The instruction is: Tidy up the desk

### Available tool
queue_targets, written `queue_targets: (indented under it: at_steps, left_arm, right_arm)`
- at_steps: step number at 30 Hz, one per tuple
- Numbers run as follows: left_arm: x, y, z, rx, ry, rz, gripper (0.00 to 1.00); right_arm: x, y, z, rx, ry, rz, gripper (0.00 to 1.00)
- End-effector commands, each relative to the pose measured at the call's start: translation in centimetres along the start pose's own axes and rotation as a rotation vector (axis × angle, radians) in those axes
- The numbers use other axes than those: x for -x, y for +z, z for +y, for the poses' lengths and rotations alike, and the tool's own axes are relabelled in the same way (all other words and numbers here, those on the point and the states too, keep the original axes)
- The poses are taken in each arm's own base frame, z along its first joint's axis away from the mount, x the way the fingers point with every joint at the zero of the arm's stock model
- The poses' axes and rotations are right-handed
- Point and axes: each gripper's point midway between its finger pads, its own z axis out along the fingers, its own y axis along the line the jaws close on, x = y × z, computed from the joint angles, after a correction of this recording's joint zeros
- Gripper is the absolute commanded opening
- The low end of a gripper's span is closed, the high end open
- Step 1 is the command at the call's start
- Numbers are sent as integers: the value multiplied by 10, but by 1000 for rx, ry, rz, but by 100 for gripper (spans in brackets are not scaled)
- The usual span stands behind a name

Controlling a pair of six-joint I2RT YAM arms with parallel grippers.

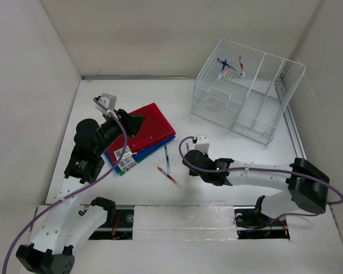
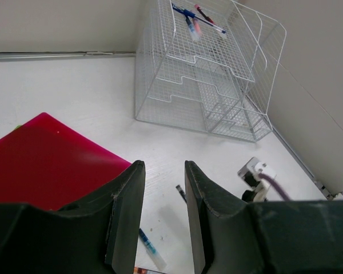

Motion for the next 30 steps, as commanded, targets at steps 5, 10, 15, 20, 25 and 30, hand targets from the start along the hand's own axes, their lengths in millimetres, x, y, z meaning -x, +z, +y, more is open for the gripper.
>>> queue_targets:
  at_steps: [5, 10, 15, 20, 25, 30]
  left_arm:
    - [9, 0, -8, -43, 9, -37, 30]
    - [9, 0, -5, -30, 13, -37, 30]
    - [11, -2, -5, -26, 15, -43, 30]
    - [13, -3, -8, -35, 19, -50, 30]
    - [16, -6, -8, -30, 24, -65, 30]
    - [15, -5, -10, -40, 24, -61, 30]
  right_arm:
    - [165, -28, -15, 12, 140, -347, 0]
    - [274, -41, -44, 24, 227, -538, 0]
    - [364, -40, -102, -25, 333, -690, 0]
    - [407, 6, -145, -78, 376, -698, 6]
    - [455, 20, -165, -90, 382, -696, 43]
    - [447, 2, -151, -10, 358, -738, 59]
